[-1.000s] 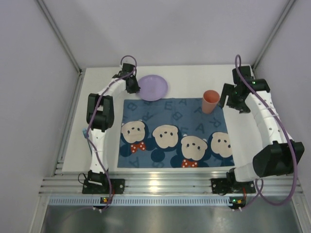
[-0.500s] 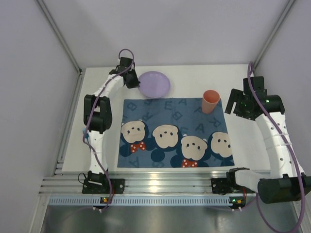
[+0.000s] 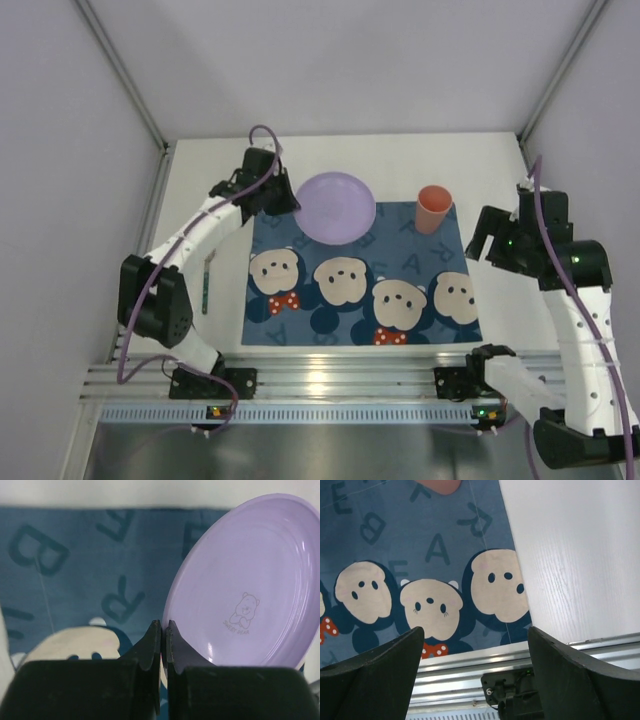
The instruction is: Set the dinner table for one person
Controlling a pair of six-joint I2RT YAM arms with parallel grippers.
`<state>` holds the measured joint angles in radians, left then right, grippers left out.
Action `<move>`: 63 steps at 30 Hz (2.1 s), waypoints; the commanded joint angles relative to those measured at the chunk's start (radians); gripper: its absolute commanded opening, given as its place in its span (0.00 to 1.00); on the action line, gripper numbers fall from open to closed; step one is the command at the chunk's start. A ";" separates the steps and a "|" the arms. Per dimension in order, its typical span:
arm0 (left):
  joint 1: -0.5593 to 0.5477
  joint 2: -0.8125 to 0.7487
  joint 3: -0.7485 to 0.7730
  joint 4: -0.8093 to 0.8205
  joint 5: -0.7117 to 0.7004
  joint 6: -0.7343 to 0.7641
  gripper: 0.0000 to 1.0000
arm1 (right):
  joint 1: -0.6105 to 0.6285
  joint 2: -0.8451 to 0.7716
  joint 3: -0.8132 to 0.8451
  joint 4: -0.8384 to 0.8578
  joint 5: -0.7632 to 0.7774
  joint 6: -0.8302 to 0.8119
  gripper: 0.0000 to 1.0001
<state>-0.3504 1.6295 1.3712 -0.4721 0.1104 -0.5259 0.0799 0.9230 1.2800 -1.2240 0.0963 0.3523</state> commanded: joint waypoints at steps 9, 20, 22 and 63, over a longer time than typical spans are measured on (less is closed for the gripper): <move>-0.286 -0.063 -0.330 0.124 -0.101 -0.170 0.00 | -0.011 -0.165 -0.120 -0.038 -0.254 0.051 0.86; -0.340 0.058 -0.339 0.135 -0.170 -0.174 0.00 | -0.011 -0.250 -0.148 -0.106 -0.257 0.033 0.86; -0.343 0.056 -0.357 0.144 -0.176 -0.177 0.00 | -0.011 -0.253 -0.139 -0.127 -0.254 0.024 0.86; 0.404 -0.327 -0.482 -0.235 -0.351 0.089 0.65 | 0.020 -0.187 -0.174 -0.020 -0.308 0.031 0.88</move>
<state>0.0013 1.2762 0.8894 -0.7322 -0.2989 -0.5110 0.0860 0.7364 1.0866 -1.2842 -0.2047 0.3855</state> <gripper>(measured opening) 0.661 0.878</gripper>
